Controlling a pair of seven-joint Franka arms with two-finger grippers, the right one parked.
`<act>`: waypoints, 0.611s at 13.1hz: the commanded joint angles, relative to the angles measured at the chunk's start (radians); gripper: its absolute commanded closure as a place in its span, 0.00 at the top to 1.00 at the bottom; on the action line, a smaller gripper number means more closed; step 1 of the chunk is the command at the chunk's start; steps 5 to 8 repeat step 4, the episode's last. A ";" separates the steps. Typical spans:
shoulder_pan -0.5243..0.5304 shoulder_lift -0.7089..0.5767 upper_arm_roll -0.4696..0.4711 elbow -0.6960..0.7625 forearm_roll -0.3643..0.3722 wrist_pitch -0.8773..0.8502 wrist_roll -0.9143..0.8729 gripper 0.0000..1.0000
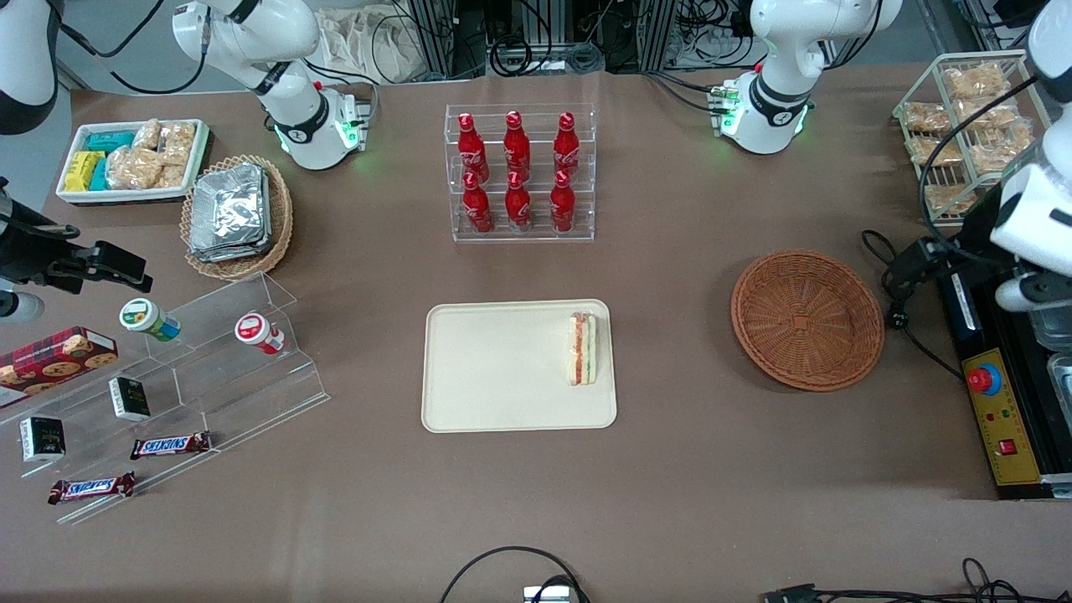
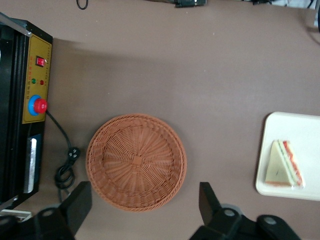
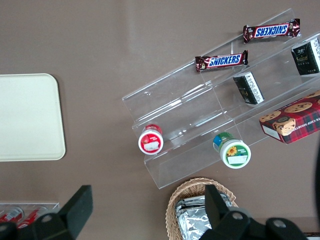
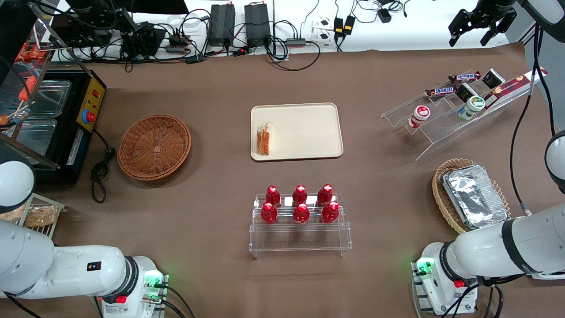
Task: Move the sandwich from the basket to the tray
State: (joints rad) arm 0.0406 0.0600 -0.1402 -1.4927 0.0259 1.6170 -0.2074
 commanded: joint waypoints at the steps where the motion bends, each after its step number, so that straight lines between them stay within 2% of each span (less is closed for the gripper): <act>1: -0.010 -0.080 0.014 -0.057 -0.041 -0.031 0.059 1.00; 2: -0.007 -0.091 0.014 -0.058 -0.059 -0.041 0.060 1.00; 8: -0.004 -0.100 0.014 -0.060 -0.061 -0.060 0.062 1.00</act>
